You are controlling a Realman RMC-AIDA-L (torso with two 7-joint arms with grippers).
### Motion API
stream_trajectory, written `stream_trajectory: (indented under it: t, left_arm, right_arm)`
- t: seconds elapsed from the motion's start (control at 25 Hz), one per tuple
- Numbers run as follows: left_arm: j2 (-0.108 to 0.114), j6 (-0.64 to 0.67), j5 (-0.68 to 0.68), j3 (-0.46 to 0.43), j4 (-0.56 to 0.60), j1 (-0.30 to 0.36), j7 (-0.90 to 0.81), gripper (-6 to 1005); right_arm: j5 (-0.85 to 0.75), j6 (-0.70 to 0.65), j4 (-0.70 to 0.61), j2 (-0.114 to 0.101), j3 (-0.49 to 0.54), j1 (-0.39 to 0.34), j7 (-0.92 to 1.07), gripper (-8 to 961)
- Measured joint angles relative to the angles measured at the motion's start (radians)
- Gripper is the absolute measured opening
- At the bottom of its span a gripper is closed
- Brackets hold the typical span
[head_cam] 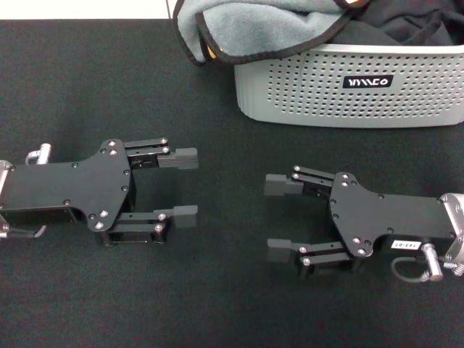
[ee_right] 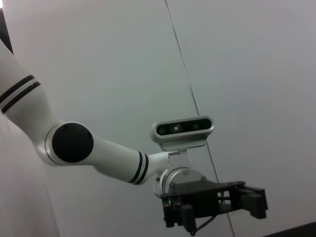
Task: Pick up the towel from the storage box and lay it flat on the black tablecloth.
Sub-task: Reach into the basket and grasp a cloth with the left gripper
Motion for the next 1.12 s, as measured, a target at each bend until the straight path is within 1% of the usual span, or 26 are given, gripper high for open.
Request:
stream_trajectory:
  t: [0.4,0.6,0.8,0.84,0.92,0.96,1.04,1.08,1.12]
  left_arm:
    - [-0.005,-0.029,-0.004,-0.001,-0.002,0.009,0.003,714]
    - [-0.014,-0.069,-0.006,-0.009,-0.001,0.009,0.018,713]
    - [-0.024,-0.077,-0.014,-0.027,-0.004,0.006,0.028,712]
    - [-0.030,-0.080,-0.021,-0.041,-0.003,0.005,0.028,712]
    - [-0.043,-0.097,-0.054,-0.096,-0.002,0.003,0.010,711]
    - [-0.053,-0.119,-0.088,-0.145,-0.003,-0.002,-0.024,711]
    - [-0.066,-0.158,-0.142,-0.203,-0.002,-0.014,-0.100,711]
    - [-0.071,-0.186,-0.178,-0.227,0.000,-0.025,-0.150,710]
    - [-0.072,-0.203,-0.190,-0.233,0.000,-0.035,-0.174,710]
  right_arm:
    - [-0.006,-0.005,-0.001,0.002,0.004,-0.008,0.000,882]
    - [0.000,-0.008,0.000,0.002,0.008,-0.014,0.004,882]
    - [0.000,-0.009,0.005,0.002,0.044,-0.028,-0.004,881]
    - [-0.001,-0.010,0.008,0.002,0.055,-0.031,-0.009,881]
    - [-0.002,-0.021,0.010,0.002,0.075,-0.041,-0.016,881]
    - [-0.004,-0.031,0.010,0.002,0.085,-0.047,-0.020,881]
    - [-0.004,-0.049,0.011,0.002,0.101,-0.057,-0.026,881]
    - [-0.003,-0.059,0.011,0.002,0.111,-0.066,-0.031,881]
    - [-0.002,-0.067,0.012,0.002,0.117,-0.073,-0.036,881]
